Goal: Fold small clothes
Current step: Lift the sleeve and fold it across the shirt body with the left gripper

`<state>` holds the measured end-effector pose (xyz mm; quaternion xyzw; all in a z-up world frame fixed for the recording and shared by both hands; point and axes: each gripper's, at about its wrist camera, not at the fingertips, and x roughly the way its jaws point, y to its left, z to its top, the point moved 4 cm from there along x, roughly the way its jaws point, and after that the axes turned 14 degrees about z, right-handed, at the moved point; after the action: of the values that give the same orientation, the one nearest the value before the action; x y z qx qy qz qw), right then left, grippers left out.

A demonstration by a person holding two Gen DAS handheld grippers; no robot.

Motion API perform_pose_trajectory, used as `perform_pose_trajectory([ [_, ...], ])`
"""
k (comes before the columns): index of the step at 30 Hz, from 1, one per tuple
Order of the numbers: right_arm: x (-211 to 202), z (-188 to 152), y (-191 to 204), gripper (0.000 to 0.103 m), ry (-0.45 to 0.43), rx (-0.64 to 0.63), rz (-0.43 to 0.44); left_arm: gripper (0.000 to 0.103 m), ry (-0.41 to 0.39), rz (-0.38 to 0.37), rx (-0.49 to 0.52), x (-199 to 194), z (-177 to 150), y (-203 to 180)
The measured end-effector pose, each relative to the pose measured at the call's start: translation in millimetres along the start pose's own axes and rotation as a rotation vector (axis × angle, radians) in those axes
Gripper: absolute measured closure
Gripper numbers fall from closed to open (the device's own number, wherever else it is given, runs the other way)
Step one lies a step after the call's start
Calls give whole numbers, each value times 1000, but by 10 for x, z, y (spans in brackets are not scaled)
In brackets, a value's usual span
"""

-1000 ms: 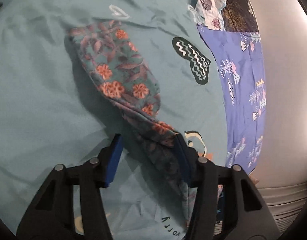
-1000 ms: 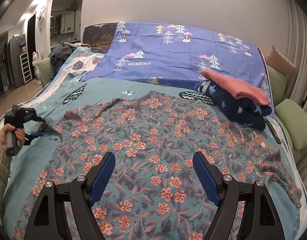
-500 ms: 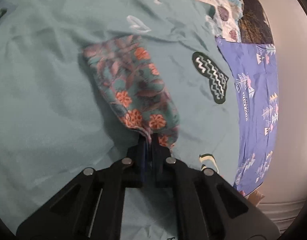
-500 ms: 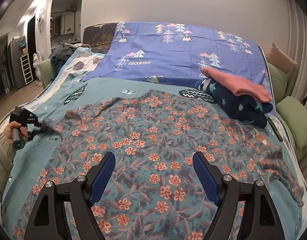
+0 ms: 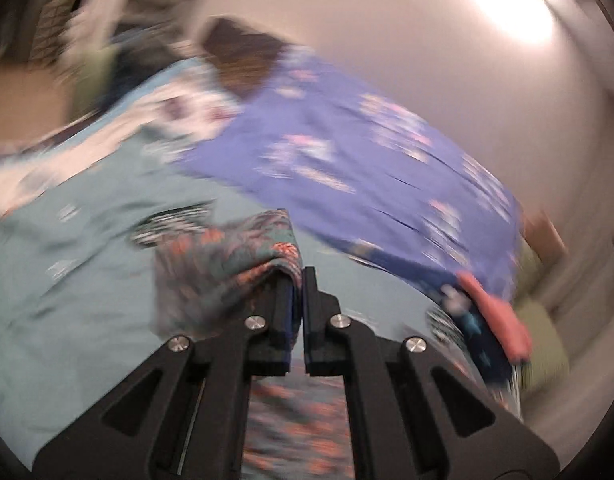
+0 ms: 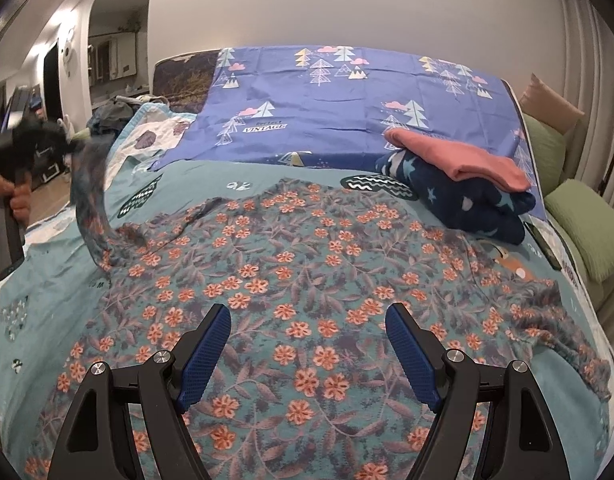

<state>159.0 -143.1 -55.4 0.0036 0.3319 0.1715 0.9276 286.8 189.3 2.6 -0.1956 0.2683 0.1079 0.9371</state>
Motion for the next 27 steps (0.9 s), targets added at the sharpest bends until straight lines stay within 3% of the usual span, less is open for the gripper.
perform_pose_trajectory([
  [4, -77, -25, -152, 22, -10, 33, -24, 98, -8, -136, 260, -128, -437, -987],
  [8, -176, -80, -352, 21, -13, 67, -63, 98, 80, -267, 447, -182, -1096, -1671],
  [11, -246, -141, -524, 21, -10, 100, -91, 97, 143, -270, 586, -140, -1592, -1947],
  [15, -313, -219, -757, 21, 2, 173, -84, 89, 212, -254, 668, -168, -1919, -1916],
  [17, -312, -236, -853, 22, 7, 216, -50, 66, 215, -260, 646, -288, -1884, -1770],
  [19, -280, -241, -930, 26, 14, 259, 0, 53, 190, -245, 613, -396, -1830, -1641],
  [22, -153, -199, -956, 37, 39, 330, 143, 47, 146, -221, 568, -516, -1694, -1400],
  [25, 54, -138, -908, 37, 85, 414, 303, 43, 115, -124, 550, -541, -1614, -1097],
  [27, 148, -91, -835, 37, 100, 418, 340, 43, 142, -86, 525, -471, -1621, -929],
])
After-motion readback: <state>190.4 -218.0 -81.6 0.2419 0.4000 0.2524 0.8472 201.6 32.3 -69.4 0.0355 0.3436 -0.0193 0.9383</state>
